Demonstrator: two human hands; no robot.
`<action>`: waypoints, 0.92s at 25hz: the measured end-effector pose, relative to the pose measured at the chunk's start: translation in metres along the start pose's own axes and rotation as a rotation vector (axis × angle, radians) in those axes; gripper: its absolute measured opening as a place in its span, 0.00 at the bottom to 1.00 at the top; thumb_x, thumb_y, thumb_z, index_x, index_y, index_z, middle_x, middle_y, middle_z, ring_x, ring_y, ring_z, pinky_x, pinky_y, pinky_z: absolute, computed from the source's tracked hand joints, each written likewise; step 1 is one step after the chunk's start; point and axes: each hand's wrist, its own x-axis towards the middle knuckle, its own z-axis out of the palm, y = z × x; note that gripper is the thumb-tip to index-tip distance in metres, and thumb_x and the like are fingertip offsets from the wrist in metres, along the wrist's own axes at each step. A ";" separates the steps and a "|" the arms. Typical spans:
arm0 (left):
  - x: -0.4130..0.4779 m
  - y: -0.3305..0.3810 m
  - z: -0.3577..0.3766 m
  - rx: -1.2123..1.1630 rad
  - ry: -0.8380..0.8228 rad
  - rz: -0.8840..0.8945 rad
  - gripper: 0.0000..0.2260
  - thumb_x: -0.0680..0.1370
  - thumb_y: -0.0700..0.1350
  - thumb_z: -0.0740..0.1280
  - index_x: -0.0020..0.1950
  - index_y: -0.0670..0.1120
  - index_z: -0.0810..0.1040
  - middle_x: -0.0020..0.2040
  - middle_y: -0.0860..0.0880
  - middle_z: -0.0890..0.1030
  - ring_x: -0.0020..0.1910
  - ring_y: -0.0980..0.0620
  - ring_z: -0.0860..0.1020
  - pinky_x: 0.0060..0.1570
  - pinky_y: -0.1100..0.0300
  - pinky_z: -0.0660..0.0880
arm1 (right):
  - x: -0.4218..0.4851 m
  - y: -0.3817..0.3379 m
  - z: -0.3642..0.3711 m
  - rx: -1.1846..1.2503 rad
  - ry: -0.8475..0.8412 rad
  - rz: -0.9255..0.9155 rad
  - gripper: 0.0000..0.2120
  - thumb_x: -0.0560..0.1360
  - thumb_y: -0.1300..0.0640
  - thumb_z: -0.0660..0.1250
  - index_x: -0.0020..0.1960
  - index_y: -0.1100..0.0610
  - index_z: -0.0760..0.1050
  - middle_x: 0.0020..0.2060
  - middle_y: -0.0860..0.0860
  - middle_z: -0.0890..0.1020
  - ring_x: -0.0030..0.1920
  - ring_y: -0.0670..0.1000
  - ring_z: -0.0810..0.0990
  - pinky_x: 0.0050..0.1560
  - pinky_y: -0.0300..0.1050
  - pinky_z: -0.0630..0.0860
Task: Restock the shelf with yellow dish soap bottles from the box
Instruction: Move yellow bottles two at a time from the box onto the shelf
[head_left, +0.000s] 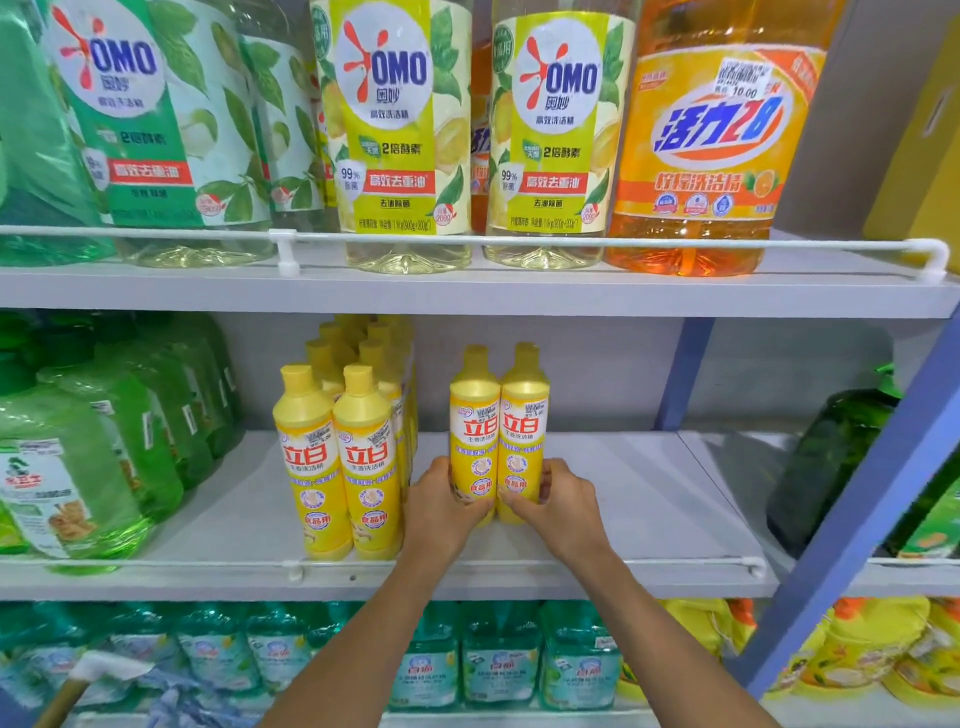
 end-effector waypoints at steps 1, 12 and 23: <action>0.008 0.002 0.004 -0.007 -0.003 -0.018 0.24 0.67 0.50 0.81 0.58 0.48 0.76 0.54 0.50 0.84 0.49 0.51 0.83 0.52 0.50 0.82 | 0.011 0.003 0.004 0.003 0.008 0.010 0.26 0.69 0.43 0.78 0.60 0.55 0.76 0.51 0.49 0.85 0.48 0.48 0.83 0.48 0.44 0.82; 0.109 -0.038 0.067 -0.071 0.211 -0.094 0.21 0.66 0.59 0.78 0.54 0.55 0.76 0.47 0.55 0.85 0.47 0.52 0.83 0.48 0.51 0.81 | 0.125 0.039 0.055 0.076 0.156 0.023 0.21 0.61 0.45 0.82 0.48 0.51 0.79 0.40 0.47 0.86 0.42 0.48 0.84 0.43 0.40 0.79; 0.143 -0.056 0.078 -0.231 0.221 -0.104 0.28 0.57 0.56 0.79 0.55 0.54 0.78 0.46 0.54 0.86 0.45 0.54 0.85 0.47 0.49 0.83 | 0.142 0.049 0.061 0.034 0.177 -0.120 0.19 0.63 0.49 0.82 0.49 0.54 0.80 0.33 0.42 0.79 0.31 0.43 0.76 0.34 0.22 0.67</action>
